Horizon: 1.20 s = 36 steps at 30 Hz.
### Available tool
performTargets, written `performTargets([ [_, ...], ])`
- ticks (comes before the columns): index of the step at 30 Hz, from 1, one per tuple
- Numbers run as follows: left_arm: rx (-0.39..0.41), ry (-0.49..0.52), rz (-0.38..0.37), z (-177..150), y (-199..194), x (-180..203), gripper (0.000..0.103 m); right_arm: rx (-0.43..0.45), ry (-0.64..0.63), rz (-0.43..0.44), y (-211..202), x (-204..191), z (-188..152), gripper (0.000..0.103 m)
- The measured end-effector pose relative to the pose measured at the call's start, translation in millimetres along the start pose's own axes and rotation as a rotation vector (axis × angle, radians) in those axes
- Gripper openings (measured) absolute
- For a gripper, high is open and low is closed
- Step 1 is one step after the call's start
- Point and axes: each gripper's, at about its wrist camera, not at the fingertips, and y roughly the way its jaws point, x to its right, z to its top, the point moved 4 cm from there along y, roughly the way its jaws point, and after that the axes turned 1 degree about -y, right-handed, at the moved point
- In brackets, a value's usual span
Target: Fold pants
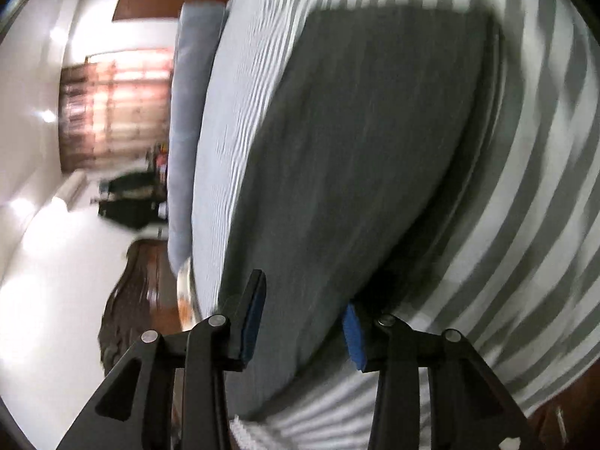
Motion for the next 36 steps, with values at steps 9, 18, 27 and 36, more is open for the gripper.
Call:
performTargets([
  [9, -0.010, 0.036, 0.056, -3, 8, 2, 0.003, 0.119, -0.021, -0.103, -38, 13, 57, 0.009],
  [18, -0.008, 0.192, 0.148, -10, 7, 15, 0.003, 0.173, -0.276, -0.351, -60, -26, 40, 0.004],
  [27, -0.067, 0.349, 0.277, -31, 21, 7, 0.004, 0.175, -0.308, -0.520, -55, 3, 30, 0.003],
  [36, -0.042, 0.396, 0.290, -37, 25, 7, 0.012, 0.134, -0.253, -0.483, -67, 7, 37, 0.042],
])
